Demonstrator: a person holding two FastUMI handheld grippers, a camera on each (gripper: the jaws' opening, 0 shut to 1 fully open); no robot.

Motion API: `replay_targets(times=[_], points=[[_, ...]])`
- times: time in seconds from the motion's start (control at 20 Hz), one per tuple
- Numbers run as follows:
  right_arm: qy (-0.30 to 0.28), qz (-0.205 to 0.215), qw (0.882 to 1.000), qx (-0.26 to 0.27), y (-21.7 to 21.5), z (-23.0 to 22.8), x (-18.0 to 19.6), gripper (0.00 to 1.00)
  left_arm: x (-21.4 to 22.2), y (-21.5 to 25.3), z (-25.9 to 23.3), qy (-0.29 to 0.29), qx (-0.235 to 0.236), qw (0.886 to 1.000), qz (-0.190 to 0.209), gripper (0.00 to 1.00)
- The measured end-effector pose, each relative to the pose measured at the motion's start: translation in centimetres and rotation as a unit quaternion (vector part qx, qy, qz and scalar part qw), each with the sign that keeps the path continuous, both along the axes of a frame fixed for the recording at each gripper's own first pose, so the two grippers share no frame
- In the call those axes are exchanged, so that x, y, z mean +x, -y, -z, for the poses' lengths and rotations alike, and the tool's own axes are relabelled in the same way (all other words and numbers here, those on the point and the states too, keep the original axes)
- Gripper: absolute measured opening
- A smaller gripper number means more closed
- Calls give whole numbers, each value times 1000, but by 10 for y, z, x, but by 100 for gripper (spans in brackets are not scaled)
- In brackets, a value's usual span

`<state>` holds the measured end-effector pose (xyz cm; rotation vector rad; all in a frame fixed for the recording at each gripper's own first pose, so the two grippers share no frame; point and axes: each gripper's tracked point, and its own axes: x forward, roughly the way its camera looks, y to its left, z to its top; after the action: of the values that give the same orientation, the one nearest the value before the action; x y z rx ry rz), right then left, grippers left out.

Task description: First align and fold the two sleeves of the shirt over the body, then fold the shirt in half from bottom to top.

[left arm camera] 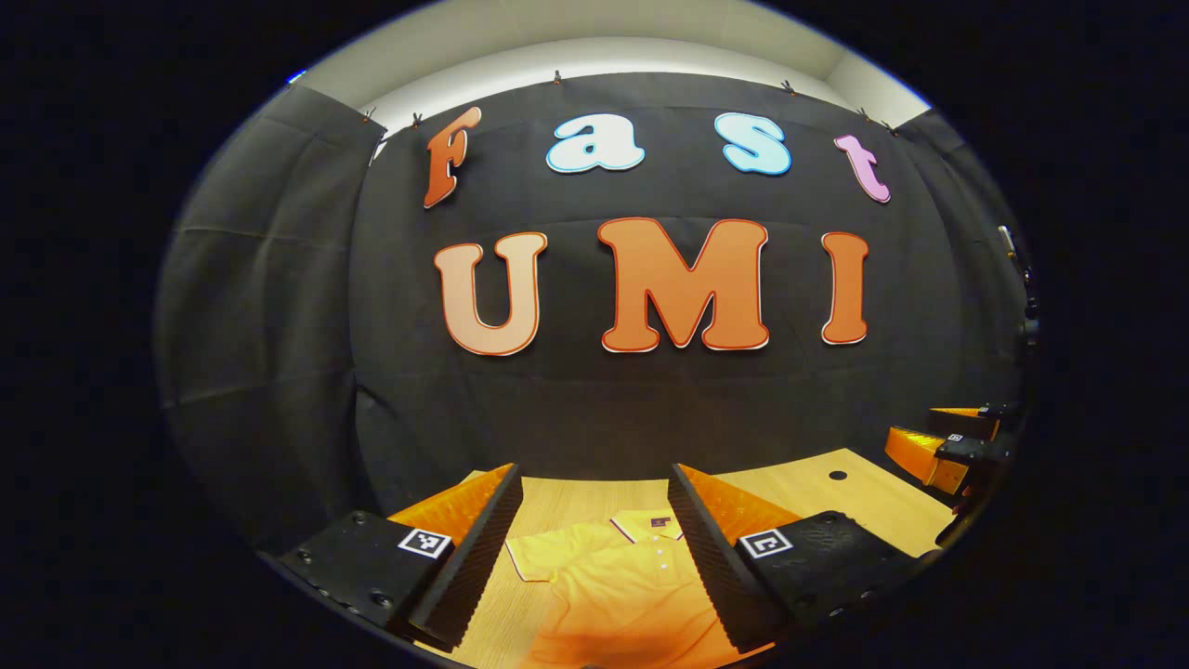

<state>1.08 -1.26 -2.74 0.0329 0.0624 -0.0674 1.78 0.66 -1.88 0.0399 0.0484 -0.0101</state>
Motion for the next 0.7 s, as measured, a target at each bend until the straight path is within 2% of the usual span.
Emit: replay_targets(times=[0.15, 0.45, 0.7], points=[[-8, 21, 1000, 7, -18, -1, -1, 98, 10, -23, 1, 1, 1, 1000, 20, 99], [-33, 65, 997, 7, -54, 10, 3, 98, 31, -80, 4, 4, 4, 999, 48, 99], [-85, 107, 990, 38, -57, 44, 15, 98, 41, -123, 2, 15, 7, 998, 63, 99]])
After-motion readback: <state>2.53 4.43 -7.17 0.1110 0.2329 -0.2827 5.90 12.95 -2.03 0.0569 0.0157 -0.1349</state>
